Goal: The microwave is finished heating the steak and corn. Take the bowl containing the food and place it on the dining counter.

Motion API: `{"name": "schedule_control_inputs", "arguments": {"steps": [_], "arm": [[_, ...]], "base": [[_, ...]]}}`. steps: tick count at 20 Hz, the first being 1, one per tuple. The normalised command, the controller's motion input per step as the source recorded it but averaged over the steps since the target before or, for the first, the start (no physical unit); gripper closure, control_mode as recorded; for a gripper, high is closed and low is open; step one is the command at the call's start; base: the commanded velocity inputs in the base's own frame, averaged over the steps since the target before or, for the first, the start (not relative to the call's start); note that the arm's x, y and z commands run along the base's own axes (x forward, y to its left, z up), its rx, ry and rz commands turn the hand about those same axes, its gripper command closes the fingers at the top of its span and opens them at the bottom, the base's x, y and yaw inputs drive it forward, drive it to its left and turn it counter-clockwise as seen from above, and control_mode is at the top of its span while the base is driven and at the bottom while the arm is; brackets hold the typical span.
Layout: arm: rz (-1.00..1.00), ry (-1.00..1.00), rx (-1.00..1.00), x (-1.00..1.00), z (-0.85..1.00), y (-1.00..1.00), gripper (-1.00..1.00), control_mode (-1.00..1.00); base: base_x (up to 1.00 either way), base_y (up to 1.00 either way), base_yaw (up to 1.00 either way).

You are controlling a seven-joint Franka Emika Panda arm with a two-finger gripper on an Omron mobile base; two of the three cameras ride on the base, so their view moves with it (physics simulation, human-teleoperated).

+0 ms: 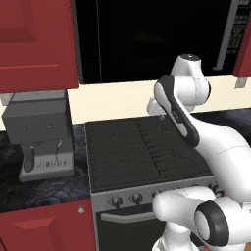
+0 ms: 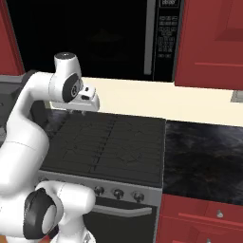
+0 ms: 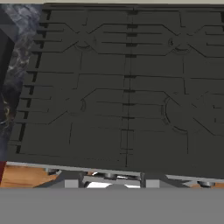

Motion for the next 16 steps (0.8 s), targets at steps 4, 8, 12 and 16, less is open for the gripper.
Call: {"name": "schedule_control_inputs", "arguments": {"steps": [4, 8, 12, 16], "arm": [[0.00, -0.07, -0.01, -0.28, 0.00, 0.00, -1.00, -1.00], [0.00, -0.20, 0.00, -0.68, 0.00, 0.00, -1.00, -1.00], [0.00, -0.11, 0.00, -0.45, 0.00, -0.01, -1.00, -1.00], [0.00, 0.00, 0.00, 0.00, 0.00, 0.00, -1.00, 1.00]], "base": [[0.00, 0.00, 0.00], [0.00, 0.00, 0.00], [0.00, 0.00, 0.00], [-0.16, -0.39, 0.00]]}}
